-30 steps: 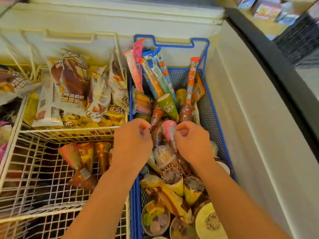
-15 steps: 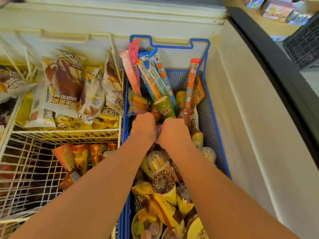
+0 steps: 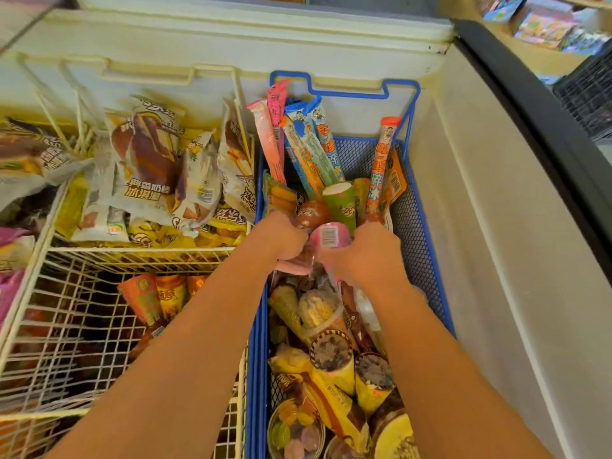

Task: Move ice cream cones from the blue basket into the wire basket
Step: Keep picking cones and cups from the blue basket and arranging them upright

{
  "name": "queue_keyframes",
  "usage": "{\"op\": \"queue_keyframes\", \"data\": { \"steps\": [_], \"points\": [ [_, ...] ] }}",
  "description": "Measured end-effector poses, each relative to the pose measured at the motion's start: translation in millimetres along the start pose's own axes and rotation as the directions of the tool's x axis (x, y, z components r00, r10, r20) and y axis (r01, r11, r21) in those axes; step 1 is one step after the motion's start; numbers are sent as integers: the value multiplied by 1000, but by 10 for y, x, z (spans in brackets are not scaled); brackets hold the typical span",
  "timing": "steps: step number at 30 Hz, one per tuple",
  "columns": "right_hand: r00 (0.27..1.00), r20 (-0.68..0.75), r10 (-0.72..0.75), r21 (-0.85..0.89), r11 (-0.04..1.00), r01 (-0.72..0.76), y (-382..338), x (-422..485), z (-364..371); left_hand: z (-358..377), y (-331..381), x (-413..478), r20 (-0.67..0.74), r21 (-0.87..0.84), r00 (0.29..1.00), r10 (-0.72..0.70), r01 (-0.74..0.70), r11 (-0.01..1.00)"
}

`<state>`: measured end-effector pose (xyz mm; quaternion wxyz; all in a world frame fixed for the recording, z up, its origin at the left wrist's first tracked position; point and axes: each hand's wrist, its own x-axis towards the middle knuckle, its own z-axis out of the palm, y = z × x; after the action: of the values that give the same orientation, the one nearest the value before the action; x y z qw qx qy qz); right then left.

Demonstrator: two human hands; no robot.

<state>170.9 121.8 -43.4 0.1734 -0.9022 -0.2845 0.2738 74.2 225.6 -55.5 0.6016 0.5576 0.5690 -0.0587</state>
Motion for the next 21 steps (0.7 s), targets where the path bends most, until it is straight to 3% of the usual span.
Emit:
{"op": "queue_keyframes", "data": {
  "steps": [3,6,9,11,15,21],
  "points": [
    [998,-54,-22,364,930,41,9,-202,-111,-104,-114,-387,83,-215,996,-45,62,975],
    [1000,-21,-22,678,734,30,-21,-415,-118,-125,-342,-740,157,-400,988,-5,68,914],
    [992,126,-23,826,556,-92,-61,-566,-20,-136,-619,-990,129,-520,990,60,15,854],
    [982,183,-45,855,501,-137,-117,-669,65,-170,-805,-1121,66,-543,995,76,-28,839],
    [963,236,-134,863,485,-144,-284,-941,291,-325,-1191,-1394,29,-659,995,91,-49,751],
    [921,295,-253,761,645,-67,-664,-1323,768,-745,-1777,-1572,-124,-571,992,31,-97,816]
  ]
}}
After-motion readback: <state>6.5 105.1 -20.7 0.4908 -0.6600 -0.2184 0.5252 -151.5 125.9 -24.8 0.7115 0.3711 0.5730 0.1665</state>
